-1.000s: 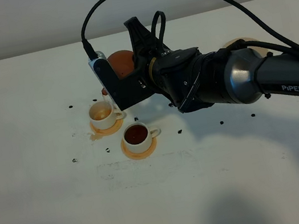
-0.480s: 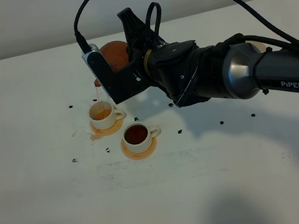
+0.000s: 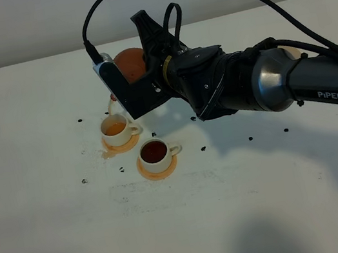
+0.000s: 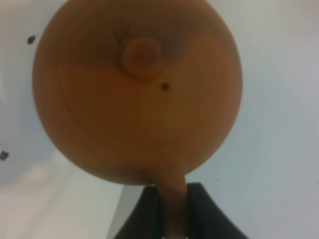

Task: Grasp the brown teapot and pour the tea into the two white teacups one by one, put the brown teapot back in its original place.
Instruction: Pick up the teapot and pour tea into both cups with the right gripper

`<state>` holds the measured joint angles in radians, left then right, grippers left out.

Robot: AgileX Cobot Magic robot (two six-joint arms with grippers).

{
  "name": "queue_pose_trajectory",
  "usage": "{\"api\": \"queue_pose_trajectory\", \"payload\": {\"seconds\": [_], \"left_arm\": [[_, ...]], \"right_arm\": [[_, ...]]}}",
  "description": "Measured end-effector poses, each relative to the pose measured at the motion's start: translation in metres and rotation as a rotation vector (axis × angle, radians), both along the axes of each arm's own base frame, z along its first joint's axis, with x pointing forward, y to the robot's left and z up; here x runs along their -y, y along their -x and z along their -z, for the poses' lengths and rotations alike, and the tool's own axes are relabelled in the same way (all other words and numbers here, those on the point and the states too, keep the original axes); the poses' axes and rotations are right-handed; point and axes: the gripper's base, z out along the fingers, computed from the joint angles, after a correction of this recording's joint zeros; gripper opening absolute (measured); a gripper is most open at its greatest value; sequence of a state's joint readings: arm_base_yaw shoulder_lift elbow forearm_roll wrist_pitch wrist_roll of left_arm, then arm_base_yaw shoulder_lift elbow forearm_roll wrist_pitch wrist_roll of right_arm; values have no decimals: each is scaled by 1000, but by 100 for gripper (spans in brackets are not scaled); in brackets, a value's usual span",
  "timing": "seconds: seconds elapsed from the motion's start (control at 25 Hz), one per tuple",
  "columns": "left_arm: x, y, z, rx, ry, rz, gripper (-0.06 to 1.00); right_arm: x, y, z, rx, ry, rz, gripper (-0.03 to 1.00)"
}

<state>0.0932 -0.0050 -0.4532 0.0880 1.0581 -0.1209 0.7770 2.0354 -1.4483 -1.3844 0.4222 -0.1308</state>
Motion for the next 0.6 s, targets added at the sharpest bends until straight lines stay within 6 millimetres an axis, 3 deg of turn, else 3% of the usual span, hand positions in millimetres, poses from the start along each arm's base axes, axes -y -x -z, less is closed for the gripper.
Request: {"api": "queue_pose_trajectory", "payload": {"seconds": [0.6], "left_arm": [[0,0,0,0,0,0,25]], "right_arm": [[0,0,-1,20,35,-23,9]]}}
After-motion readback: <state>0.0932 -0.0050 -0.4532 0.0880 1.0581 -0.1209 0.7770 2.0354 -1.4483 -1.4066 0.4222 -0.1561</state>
